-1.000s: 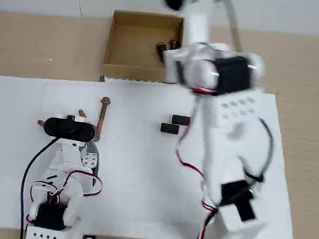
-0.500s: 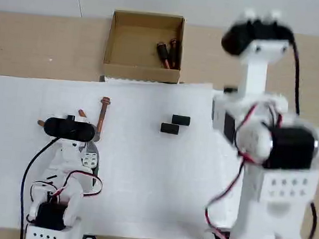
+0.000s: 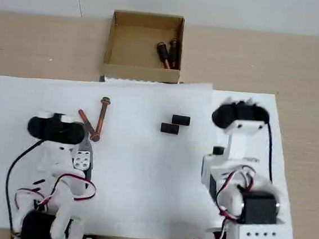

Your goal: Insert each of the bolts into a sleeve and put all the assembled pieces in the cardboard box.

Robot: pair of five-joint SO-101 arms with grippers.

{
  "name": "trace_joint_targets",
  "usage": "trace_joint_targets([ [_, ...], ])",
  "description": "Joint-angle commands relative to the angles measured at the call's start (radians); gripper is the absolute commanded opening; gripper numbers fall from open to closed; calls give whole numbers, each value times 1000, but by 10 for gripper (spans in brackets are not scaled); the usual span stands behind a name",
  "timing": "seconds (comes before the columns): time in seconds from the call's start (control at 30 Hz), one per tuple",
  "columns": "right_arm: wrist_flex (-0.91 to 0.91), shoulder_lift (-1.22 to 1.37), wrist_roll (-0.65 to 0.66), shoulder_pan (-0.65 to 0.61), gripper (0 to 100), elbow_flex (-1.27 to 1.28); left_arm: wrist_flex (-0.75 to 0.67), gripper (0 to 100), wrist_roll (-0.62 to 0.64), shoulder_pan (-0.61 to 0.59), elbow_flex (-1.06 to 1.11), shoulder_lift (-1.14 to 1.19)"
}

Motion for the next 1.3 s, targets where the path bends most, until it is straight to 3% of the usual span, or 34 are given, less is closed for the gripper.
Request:
trace_joint_targets([
  [0.0,-74,-110,-6,7,2,129,31,6,-6,-5,-116,25],
  [0.33,-96,-208,-6,10,3,175,74,6,0,3,-486,506],
  [0.57,-102,-209,-8,10,3,175,71,7,-6,0,-616,813],
  [0.97,-194,-208,-8,13,3,226,-78,8,-26,3,-806,1286],
  [1.1,-260,-208,-8,13,3,261,-54,8,-86,3,-921,1455],
  [1.27,-272,-208,-8,13,3,264,87,8,-130,-2,-1101,1651],
])
